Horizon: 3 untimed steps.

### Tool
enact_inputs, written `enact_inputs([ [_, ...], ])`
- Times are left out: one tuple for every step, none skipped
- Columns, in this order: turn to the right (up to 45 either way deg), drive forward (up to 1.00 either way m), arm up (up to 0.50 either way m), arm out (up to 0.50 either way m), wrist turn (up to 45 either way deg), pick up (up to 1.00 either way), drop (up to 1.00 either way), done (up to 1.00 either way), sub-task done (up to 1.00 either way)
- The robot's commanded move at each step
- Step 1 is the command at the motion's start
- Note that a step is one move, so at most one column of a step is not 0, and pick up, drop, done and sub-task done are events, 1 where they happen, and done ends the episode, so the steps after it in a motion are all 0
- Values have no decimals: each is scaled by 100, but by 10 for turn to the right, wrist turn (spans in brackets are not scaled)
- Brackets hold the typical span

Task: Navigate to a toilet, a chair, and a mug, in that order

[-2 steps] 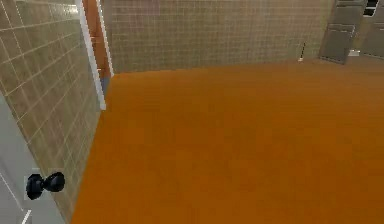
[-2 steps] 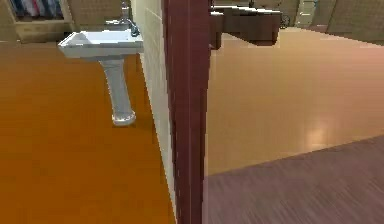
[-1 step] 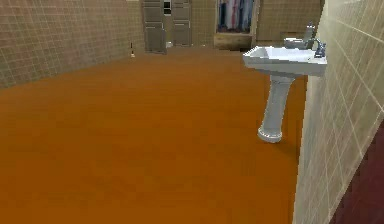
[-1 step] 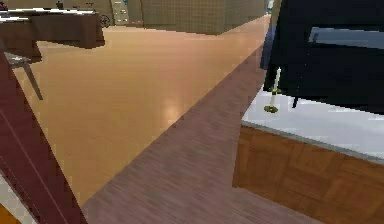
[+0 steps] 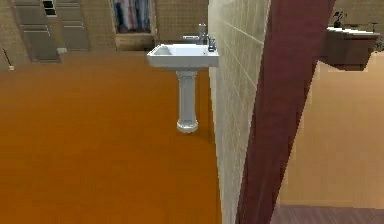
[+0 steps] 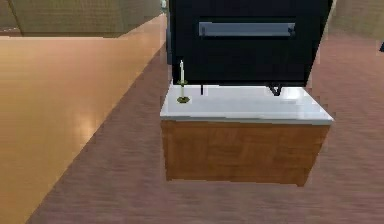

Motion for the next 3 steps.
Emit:
enact_inputs([
  [30,0,0,0,0,0,0,0,0],
  [0,20,0,0,0,0,0,0,0],
  [-450,0,0,0,0,0,0,0,0],
])
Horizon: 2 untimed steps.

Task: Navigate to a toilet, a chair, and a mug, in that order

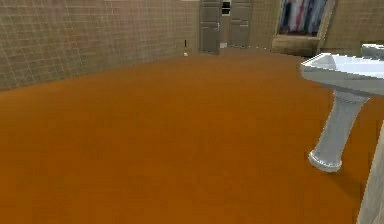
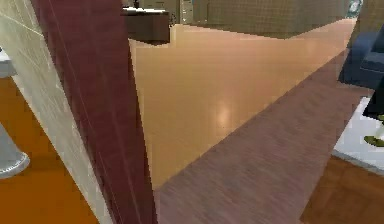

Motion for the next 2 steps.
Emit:
enact_inputs([
  [-270,0,0,0,0,0,0,0,0],
  [0,40,0,0,0,0,0,0,0],
])
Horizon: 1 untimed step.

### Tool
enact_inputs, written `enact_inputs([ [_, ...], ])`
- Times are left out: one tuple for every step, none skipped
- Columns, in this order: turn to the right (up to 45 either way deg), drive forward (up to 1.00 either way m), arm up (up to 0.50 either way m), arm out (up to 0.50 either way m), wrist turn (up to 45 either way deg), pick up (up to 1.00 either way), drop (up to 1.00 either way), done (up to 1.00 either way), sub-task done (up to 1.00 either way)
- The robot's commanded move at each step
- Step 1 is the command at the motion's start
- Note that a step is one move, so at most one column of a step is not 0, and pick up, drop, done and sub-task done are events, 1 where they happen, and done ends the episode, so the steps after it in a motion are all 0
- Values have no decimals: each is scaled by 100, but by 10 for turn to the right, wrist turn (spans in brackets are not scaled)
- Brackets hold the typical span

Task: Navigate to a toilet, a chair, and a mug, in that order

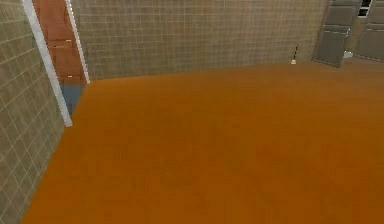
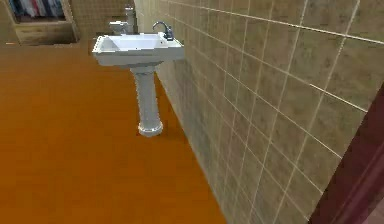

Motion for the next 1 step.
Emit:
enact_inputs([
  [450,0,0,0,0,0,0,0,0],
])
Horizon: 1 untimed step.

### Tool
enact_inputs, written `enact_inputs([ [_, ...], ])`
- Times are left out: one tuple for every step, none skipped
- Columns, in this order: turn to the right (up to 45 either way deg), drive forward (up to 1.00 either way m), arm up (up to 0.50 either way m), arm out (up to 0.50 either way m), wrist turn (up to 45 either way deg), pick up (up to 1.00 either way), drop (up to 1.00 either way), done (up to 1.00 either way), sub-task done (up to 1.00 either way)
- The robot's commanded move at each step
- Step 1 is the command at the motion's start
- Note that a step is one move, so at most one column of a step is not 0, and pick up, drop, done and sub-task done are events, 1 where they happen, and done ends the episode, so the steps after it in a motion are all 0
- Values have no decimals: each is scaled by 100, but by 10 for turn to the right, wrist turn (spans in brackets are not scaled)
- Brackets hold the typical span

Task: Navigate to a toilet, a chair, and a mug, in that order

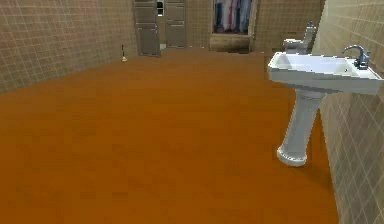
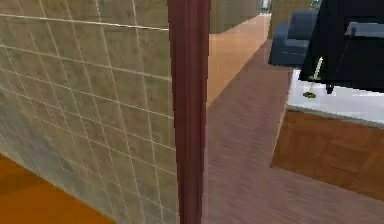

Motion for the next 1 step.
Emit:
enact_inputs([
  [0,100,0,0,0,0,0,0,0],
])
